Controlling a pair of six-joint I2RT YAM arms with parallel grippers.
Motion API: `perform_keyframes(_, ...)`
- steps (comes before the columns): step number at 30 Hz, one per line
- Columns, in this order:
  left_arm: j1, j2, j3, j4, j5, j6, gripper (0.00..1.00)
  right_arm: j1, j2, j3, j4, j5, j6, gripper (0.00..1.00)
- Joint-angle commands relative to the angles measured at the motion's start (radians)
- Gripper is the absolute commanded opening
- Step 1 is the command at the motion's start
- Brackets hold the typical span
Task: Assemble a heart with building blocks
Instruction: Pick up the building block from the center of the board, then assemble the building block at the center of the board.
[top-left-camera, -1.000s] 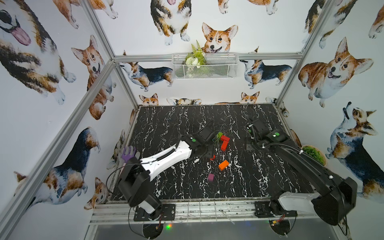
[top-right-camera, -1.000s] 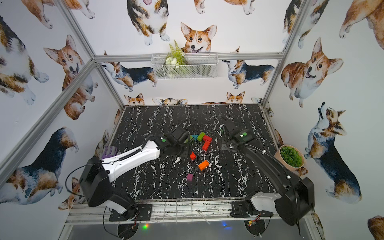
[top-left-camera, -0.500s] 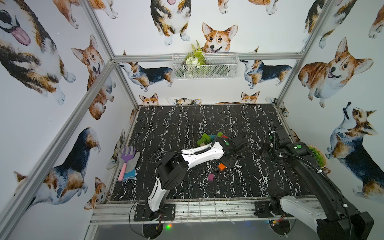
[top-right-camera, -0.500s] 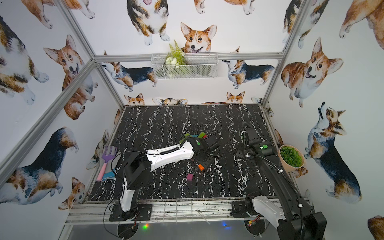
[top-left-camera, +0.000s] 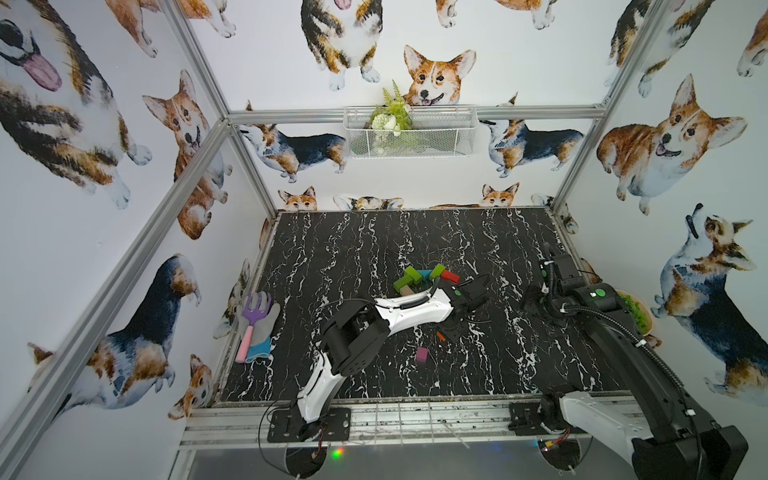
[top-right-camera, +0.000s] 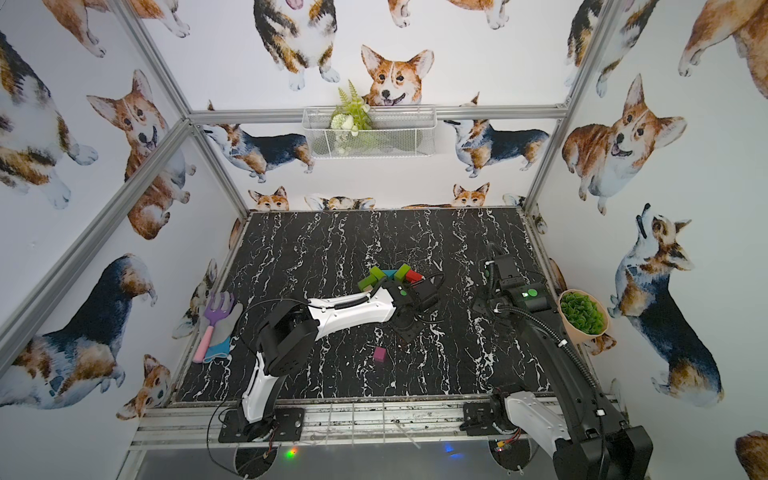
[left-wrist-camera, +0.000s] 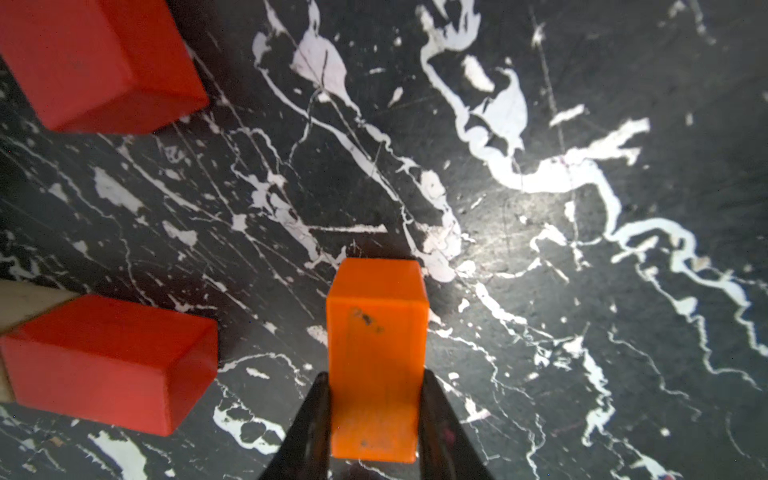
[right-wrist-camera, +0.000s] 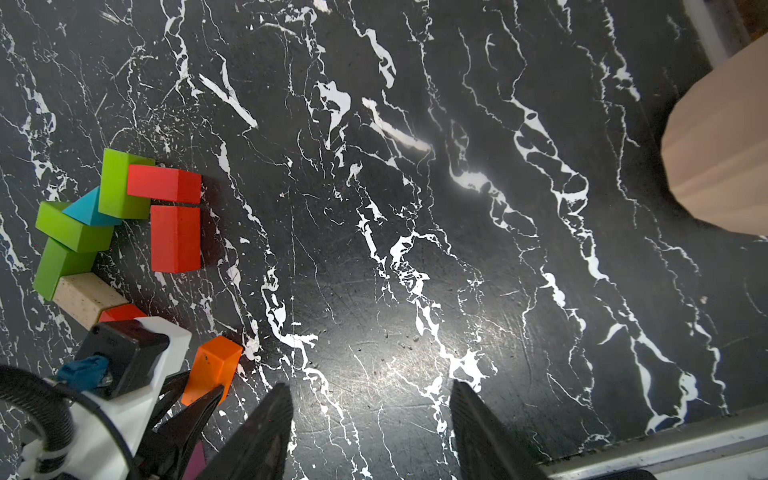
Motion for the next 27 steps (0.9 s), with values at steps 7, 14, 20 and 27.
perform_keyframes(7, 0.050, -0.067, -0.007, 0.022, -0.069, -0.025, 0.14, -0.004, -0.008, 0.030, -0.033, 0.003, -0.002, 0.64)
perform_keyframes(14, 0.117, -0.056, 0.054, 0.015, -0.015, -0.019, 0.16, -0.005, -0.014, 0.028, -0.034, 0.006, -0.002, 0.64)
perform_keyframes(20, 0.132, -0.014, 0.095, 0.002, 0.017, -0.057, 0.16, -0.007, -0.017, 0.028, -0.040, 0.010, -0.010, 0.64)
perform_keyframes(27, 0.137, -0.016, 0.083, 0.005, 0.022, -0.113, 0.16, -0.010, -0.017, 0.034, -0.044, 0.015, -0.018, 0.64)
